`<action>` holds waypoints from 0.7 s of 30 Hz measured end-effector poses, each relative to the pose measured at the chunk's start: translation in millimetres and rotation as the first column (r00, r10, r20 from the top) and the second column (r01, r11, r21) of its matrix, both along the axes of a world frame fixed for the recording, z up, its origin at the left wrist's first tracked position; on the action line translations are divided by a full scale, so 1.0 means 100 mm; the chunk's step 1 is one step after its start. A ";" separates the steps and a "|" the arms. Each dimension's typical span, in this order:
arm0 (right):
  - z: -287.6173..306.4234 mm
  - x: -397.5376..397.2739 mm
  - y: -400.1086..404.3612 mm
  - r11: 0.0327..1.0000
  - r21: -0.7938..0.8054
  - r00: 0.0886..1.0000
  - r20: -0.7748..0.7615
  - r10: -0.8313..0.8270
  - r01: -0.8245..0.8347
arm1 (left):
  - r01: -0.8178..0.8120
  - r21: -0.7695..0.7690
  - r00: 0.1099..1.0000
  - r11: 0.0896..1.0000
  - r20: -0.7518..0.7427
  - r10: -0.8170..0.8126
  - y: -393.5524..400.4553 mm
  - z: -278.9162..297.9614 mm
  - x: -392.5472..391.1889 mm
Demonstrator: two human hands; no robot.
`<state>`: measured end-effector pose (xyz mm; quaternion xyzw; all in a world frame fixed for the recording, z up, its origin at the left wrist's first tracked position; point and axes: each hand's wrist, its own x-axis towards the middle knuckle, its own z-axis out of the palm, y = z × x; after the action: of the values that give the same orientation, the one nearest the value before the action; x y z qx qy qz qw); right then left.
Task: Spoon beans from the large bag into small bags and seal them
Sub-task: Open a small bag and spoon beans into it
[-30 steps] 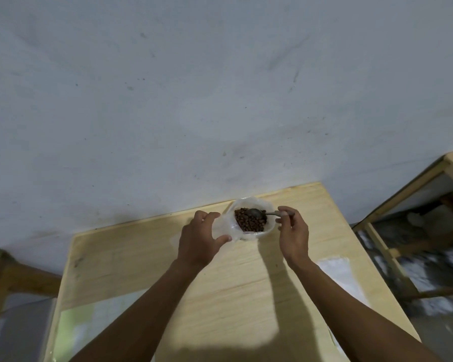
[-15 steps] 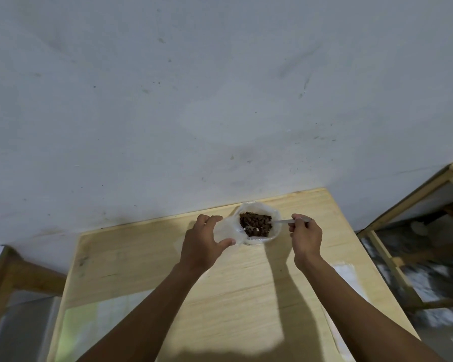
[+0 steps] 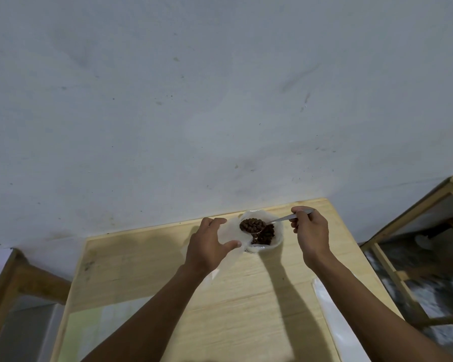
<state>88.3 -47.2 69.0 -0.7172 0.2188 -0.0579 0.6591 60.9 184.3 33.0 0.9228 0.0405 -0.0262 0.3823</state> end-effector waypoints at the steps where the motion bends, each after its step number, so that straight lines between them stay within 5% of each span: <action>1: 0.01 0.00 0.03 0.999 -0.026 1.000 0.002 0.024 -0.023 | 0.005 -0.004 1.000 1.000 0.002 -0.005 -0.01 0.02 0.00; 11: 0.15 -0.18 0.25 0.946 -0.190 0.929 0.216 0.300 -0.261 | -0.003 -0.048 1.000 0.999 0.031 0.005 0.00 0.13 -0.02; 21: -0.08 -0.02 0.02 0.991 -0.094 0.981 0.181 -0.075 0.093 | -0.036 -0.049 0.998 0.998 0.044 0.038 0.13 0.05 -0.11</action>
<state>85.8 -45.6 61.5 -0.7320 0.1863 -0.1604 0.6355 49.7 197.4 38.3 0.9127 0.0484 0.0009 0.4058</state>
